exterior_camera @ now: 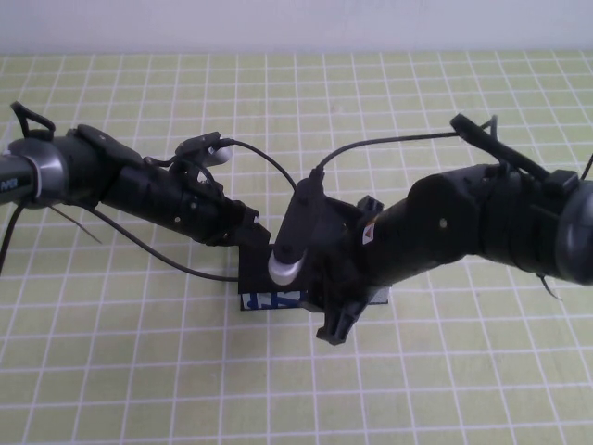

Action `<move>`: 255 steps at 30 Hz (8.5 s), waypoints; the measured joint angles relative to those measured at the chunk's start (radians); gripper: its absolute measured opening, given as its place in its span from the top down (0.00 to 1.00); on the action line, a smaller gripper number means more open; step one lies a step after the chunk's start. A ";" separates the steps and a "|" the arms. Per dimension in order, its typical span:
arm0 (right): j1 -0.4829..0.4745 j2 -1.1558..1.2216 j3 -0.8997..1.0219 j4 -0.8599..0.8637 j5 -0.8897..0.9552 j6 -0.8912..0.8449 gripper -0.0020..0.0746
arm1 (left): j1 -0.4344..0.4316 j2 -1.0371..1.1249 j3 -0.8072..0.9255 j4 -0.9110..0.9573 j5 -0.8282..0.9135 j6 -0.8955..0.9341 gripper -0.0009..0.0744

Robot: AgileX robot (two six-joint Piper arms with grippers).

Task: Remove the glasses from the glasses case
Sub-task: Pick up the glasses from the glasses case, then place the glasses on the table

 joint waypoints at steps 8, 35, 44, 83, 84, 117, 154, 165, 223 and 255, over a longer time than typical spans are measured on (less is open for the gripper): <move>0.004 0.058 -0.001 -0.037 -0.114 -0.125 0.53 | 0.000 0.000 0.000 0.000 0.000 0.000 0.99; 0.010 0.035 -0.005 -0.144 -0.228 -0.096 0.96 | 0.002 0.000 -0.008 0.006 0.014 0.000 0.99; 0.010 0.032 -0.005 -0.144 -0.245 -0.071 0.97 | 0.085 -0.129 -0.008 0.028 0.030 0.000 0.99; 0.008 0.032 -0.005 -0.131 -0.265 -0.059 0.98 | 0.087 -0.178 0.349 -0.323 0.156 0.958 0.99; 0.008 0.032 -0.005 -0.129 -0.265 -0.059 0.98 | 0.091 -0.178 0.349 -0.330 0.158 0.964 0.99; 0.027 0.017 -0.005 0.184 -0.007 0.348 0.98 | 0.113 -0.124 0.349 -0.337 0.184 0.946 0.99; -0.180 0.271 -0.453 0.088 0.344 0.434 0.99 | 0.113 -0.120 0.349 -0.320 0.196 0.925 0.99; -0.090 0.218 -0.461 0.063 0.536 0.140 0.71 | 0.115 -0.120 0.349 -0.320 0.204 0.912 0.99; -0.133 0.047 -0.502 -0.198 0.589 0.507 0.92 | 0.117 -0.425 0.349 -0.332 0.174 0.759 0.99; -0.405 -0.061 0.197 0.066 0.043 0.755 0.59 | 0.117 -0.471 0.350 -0.305 0.116 0.681 0.99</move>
